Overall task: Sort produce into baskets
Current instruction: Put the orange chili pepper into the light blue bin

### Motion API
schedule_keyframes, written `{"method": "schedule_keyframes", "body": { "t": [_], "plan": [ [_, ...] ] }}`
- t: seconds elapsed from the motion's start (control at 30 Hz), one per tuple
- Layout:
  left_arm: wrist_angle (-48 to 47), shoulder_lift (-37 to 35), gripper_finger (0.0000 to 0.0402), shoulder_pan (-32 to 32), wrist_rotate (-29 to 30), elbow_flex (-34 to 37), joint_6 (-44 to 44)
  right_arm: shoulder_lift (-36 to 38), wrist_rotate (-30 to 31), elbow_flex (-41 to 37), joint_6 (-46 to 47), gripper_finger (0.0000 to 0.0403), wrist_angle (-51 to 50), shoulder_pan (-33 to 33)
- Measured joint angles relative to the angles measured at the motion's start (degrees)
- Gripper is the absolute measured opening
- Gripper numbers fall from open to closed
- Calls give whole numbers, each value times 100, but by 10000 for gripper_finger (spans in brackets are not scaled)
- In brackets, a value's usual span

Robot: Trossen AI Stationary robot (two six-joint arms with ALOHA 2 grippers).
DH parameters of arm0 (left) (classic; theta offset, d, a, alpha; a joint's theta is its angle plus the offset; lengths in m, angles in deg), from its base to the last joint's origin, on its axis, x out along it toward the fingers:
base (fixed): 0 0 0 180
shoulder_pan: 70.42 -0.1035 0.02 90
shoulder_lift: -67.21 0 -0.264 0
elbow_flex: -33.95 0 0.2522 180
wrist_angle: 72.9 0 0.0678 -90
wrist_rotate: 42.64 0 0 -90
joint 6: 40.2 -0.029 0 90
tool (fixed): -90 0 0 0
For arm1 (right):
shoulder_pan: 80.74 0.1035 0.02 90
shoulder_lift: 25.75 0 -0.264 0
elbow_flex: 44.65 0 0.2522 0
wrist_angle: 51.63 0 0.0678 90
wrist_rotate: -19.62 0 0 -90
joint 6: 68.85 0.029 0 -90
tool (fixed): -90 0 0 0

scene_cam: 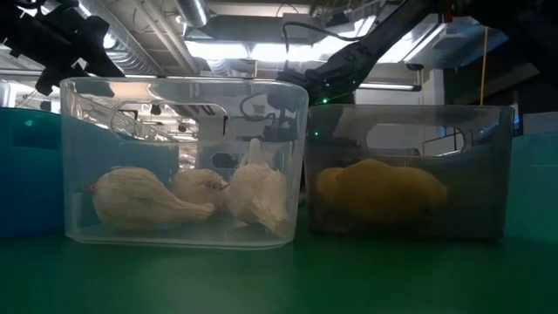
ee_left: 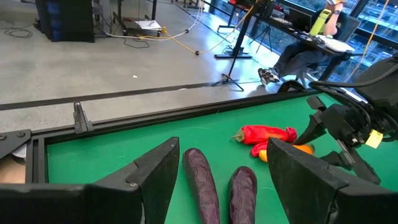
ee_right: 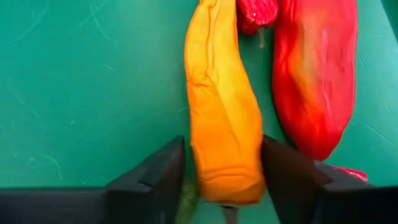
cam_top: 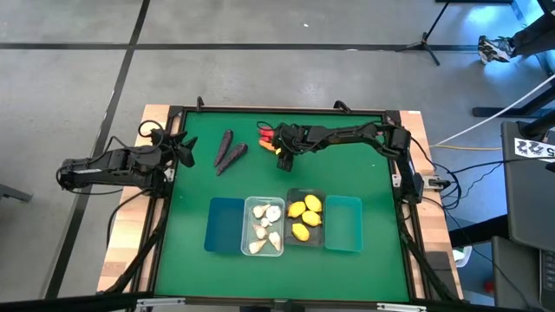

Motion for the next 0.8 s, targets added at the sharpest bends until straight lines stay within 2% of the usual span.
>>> {"method": "schedule_keyframes", "body": {
  "t": [0.13,0.23,0.53,0.8],
  "plan": [
    [0,0,237,0,2,0,0,0,0,0,2,145,2,-2],
    [0,0,237,-2,2,0,0,0,0,0,9,114,2,-2],
    [-2,0,237,0,2,0,0,0,22,0,48,125,26,2],
    [-2,0,237,0,2,0,0,0,52,112,52,111,-86,105]
  ]
}}
